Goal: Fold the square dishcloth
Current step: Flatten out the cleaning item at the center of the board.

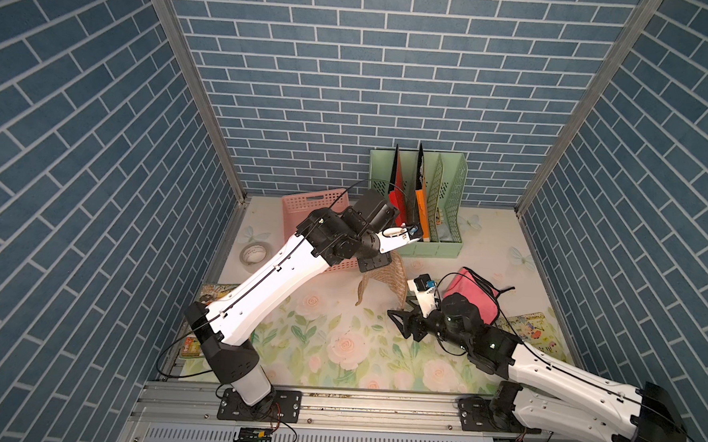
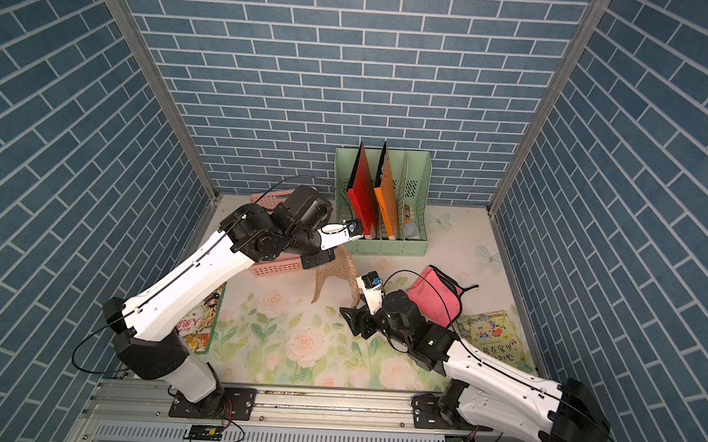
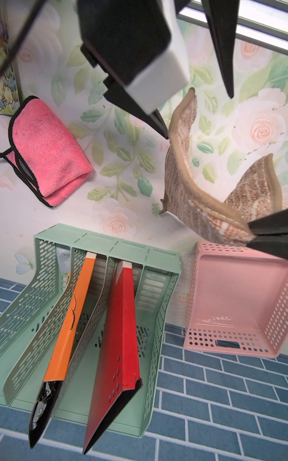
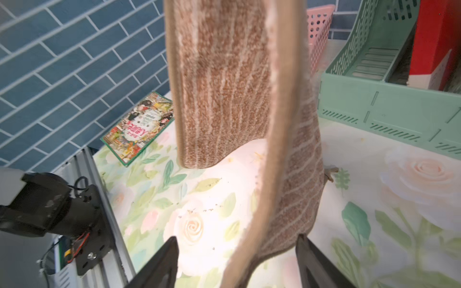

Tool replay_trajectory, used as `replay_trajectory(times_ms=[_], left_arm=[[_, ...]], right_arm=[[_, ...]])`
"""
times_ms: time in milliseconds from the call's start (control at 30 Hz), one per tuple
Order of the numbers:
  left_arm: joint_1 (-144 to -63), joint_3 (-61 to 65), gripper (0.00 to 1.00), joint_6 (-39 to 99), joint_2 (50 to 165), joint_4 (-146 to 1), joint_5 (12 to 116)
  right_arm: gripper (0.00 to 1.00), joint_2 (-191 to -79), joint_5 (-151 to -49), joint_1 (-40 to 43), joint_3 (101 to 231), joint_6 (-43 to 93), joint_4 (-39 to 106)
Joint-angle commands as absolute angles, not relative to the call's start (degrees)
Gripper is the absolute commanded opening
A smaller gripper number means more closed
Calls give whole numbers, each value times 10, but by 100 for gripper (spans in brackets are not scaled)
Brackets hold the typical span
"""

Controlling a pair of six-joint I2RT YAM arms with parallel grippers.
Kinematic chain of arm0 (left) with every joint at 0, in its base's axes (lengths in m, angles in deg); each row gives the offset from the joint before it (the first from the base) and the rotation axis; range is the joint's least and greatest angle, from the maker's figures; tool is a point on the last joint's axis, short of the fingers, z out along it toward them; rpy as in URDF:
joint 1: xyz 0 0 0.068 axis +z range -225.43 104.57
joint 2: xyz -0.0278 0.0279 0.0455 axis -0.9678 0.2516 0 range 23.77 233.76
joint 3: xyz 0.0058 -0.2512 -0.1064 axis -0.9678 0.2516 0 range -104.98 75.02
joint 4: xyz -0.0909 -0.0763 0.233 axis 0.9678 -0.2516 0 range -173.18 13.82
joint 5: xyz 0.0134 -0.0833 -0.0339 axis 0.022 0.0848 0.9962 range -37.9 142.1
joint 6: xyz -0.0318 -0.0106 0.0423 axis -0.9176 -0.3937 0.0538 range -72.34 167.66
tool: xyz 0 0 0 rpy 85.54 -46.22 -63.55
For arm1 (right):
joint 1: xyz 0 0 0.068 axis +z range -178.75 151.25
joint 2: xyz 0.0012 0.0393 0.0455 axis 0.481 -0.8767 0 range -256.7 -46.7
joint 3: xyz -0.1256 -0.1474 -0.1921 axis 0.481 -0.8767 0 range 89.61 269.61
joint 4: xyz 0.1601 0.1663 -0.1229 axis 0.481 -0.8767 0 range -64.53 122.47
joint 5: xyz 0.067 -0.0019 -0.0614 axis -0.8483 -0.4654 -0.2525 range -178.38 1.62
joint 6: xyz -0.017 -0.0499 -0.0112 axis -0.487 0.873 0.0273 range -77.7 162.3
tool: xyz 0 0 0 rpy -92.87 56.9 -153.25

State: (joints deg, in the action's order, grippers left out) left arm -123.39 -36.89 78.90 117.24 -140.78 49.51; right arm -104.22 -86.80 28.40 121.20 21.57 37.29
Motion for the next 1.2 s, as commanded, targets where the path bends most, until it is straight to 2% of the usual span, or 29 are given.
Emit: replay_trajectory(times_ms=[0, 100, 233, 467, 733, 933, 1167], left_arm=[[-1224, -358, 0, 786, 1153, -1410, 495], [-1210, -341, 0, 794, 1144, -1406, 502], [-1178, -311, 0, 810, 1131, -1393, 516], [-1132, -250, 0, 842, 1113, -1294, 552], [-1120, -99, 0, 946, 1048, -1137, 537], [-1113, -68, 0, 950, 1016, -1231, 629], [-1126, 83, 0, 969, 980, -1369, 670]], right_arm=[[56, -1066, -756, 287, 1236, 214, 384], [35, -1051, -719, 285, 1233, 237, 382], [1, -1006, -732, 254, 1239, 291, 364], [0, -1052, -807, 188, 1322, 397, 286], [0, -1094, -808, 157, 1405, 505, 212], [0, -1072, -833, 174, 1387, 492, 153], [0, -1090, -853, 310, 1342, 364, 75]])
